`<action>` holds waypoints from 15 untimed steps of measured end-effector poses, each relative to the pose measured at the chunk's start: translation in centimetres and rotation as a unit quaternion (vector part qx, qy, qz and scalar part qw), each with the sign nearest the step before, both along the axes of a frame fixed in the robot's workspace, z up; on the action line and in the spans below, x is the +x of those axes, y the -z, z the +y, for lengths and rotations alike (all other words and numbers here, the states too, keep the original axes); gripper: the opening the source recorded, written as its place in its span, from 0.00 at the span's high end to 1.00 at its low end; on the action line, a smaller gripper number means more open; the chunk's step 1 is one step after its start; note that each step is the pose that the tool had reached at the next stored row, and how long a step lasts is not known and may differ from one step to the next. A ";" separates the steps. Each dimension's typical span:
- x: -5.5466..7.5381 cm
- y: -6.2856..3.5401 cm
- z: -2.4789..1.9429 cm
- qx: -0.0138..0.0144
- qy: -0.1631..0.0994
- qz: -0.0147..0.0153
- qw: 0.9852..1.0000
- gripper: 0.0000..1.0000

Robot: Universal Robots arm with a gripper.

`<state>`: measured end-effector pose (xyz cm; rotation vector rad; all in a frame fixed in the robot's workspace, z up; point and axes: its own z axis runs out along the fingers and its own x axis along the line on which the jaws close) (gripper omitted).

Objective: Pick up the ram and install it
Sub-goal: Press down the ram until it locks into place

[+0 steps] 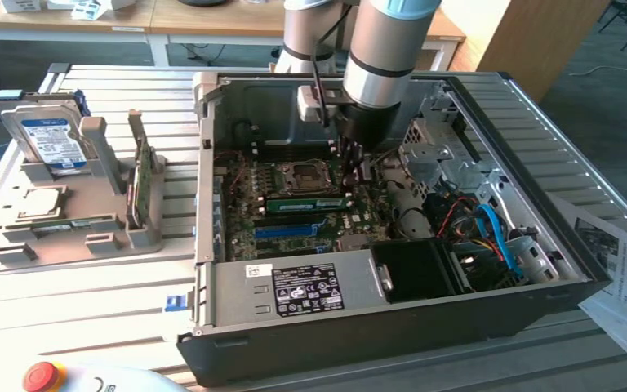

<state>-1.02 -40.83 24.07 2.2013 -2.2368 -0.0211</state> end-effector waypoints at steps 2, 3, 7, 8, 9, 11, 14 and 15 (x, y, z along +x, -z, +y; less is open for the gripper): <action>-0.3 0.01 0.10 0.000 0.000 0.000 1.000 0.90; -0.5 0.02 0.15 0.000 0.000 0.000 1.000 0.90; -1.1 0.03 0.19 0.000 0.000 0.000 1.000 0.90; -1.2 0.03 0.19 0.000 0.000 0.000 1.000 0.90; -1.3 0.04 0.19 0.000 0.000 0.000 1.000 0.90; -1.7 0.03 0.19 0.000 0.000 0.000 1.000 0.90; -2.2 0.04 0.19 0.000 0.000 0.000 1.000 0.90; -2.4 0.04 0.19 0.000 0.000 0.000 1.000 0.90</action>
